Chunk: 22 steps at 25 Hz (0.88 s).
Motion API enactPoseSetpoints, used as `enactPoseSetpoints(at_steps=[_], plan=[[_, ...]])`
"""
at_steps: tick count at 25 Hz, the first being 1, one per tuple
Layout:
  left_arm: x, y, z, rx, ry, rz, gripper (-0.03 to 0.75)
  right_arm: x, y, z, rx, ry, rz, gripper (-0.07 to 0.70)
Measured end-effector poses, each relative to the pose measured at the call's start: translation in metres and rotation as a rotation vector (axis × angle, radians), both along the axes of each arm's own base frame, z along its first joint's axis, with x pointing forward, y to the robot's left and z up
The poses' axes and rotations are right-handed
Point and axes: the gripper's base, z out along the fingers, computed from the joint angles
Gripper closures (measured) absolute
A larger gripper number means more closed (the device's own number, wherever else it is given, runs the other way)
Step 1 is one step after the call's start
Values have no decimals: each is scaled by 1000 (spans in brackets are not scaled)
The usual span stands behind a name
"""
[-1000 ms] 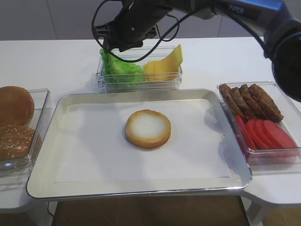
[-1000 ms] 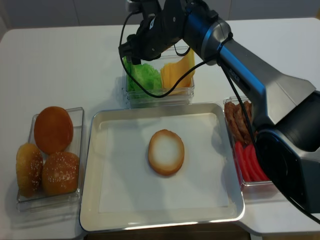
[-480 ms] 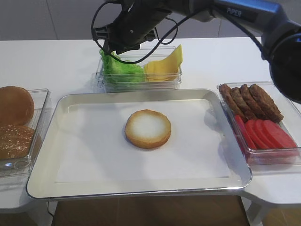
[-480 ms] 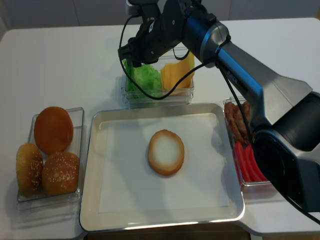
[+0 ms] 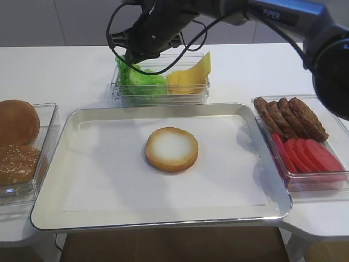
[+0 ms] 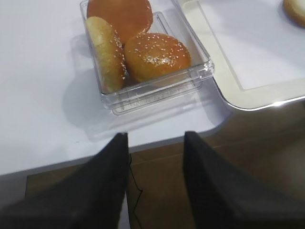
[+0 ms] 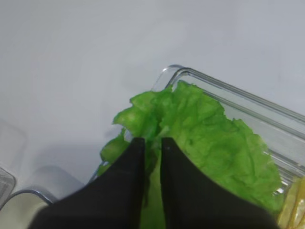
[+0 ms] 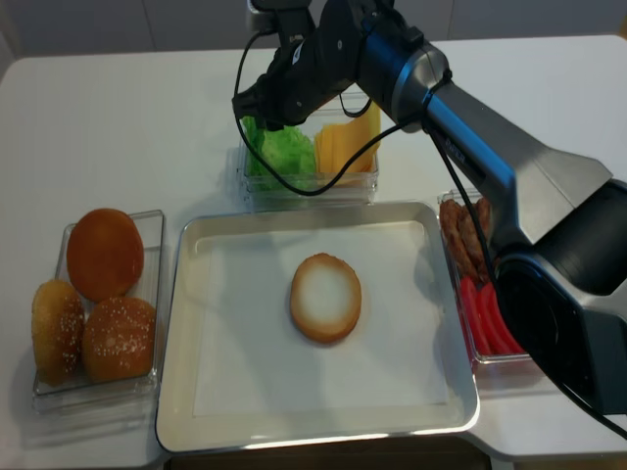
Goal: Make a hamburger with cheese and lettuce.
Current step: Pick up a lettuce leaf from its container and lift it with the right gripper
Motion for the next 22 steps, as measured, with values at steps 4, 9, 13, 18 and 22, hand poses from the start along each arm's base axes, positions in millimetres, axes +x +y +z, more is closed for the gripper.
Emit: enactPoseSetpoints(at_steps=[4,9,13,18,22], plan=[[0,0,0,0,0,0,427,0,0,0,-6,2,2,550],[0,0,0,0,0,0,427,-1,0,0,-11,11,4,553],[0,0,0,0,0,0,427,-3,-2,11,-3,-7,7,554],[0,0,0,0,0,0,427,-4,-2,19,3,-16,9,556],[0,0,0,0,0,0,427,-5,-2,18,-5,-5,14,580]])
